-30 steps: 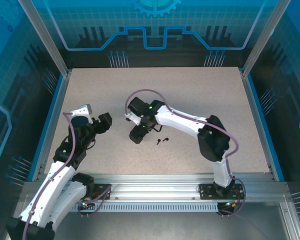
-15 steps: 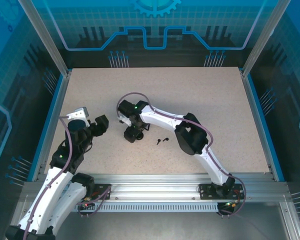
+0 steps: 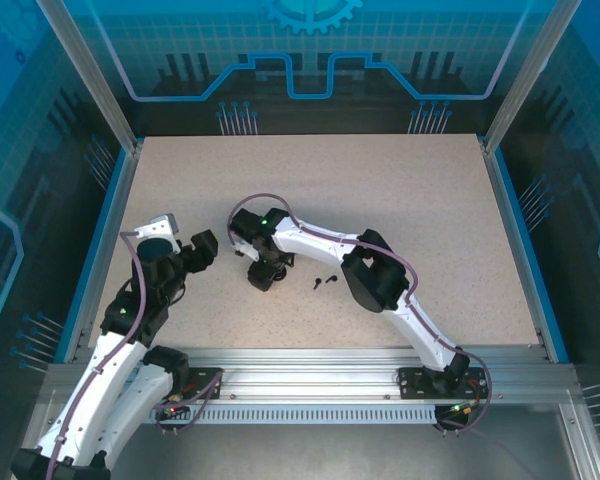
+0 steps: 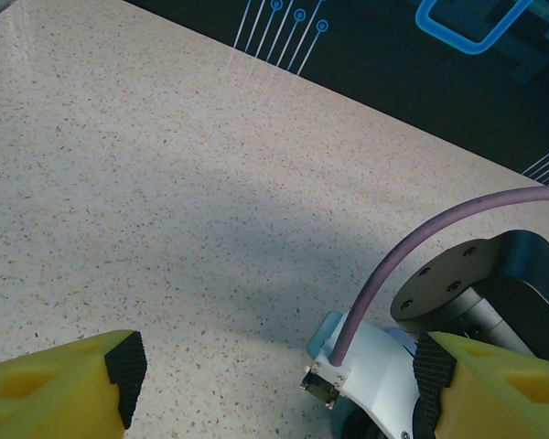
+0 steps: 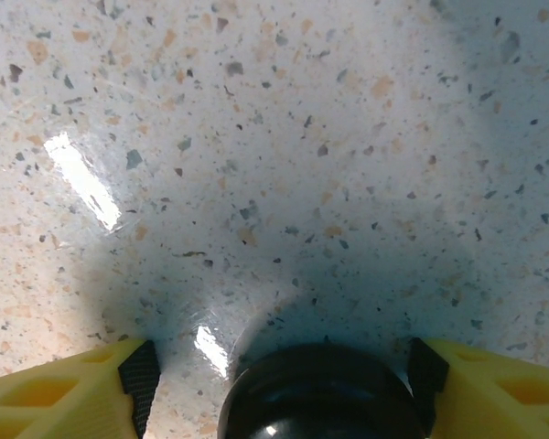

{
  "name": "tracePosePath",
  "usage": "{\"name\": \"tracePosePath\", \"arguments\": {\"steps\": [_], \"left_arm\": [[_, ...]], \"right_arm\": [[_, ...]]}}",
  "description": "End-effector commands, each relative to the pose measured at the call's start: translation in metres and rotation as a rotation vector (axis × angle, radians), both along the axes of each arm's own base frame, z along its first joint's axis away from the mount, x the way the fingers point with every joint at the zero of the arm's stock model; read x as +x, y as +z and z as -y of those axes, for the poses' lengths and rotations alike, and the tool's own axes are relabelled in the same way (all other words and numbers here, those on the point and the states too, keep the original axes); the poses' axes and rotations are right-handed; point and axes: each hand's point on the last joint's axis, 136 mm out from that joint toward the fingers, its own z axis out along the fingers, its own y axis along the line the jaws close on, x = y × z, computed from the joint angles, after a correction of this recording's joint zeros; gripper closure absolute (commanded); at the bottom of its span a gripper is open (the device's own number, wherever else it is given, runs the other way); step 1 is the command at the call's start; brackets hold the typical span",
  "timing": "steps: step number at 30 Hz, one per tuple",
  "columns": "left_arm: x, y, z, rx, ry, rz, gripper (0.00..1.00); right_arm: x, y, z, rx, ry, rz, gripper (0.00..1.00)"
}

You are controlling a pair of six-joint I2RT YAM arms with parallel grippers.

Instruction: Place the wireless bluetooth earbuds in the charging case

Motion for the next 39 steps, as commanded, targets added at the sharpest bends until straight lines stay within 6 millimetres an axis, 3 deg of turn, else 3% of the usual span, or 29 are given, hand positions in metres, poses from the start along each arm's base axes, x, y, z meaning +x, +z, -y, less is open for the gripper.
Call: {"name": "tracePosePath", "arguments": {"steps": [1, 13, 31, 34, 39], "left_arm": [[0.001, -0.005, -0.005, 0.021, 0.018, -0.006, 0.20], [0.001, -0.008, -0.004, 0.013, 0.013, -0.014, 0.19], [0.002, -0.008, -0.003, 0.012, 0.010, -0.016, 0.19], [0.002, -0.009, -0.002, 0.008, 0.005, -0.020, 0.19], [0.002, -0.008, 0.005, -0.009, -0.029, -0.033, 0.19]], "right_arm": [[-0.018, 0.000, 0.010, -0.049, 0.041, -0.032, 0.25], [-0.027, 0.004, 0.019, -0.052, 0.049, -0.047, 0.30], [-0.023, -0.015, 0.031, -0.121, 0.056, -0.025, 0.45], [-0.021, -0.010, 0.031, -0.100, 0.053, -0.012, 0.48], [-0.015, 0.025, 0.030, 0.005, 0.035, 0.036, 0.50]]}}
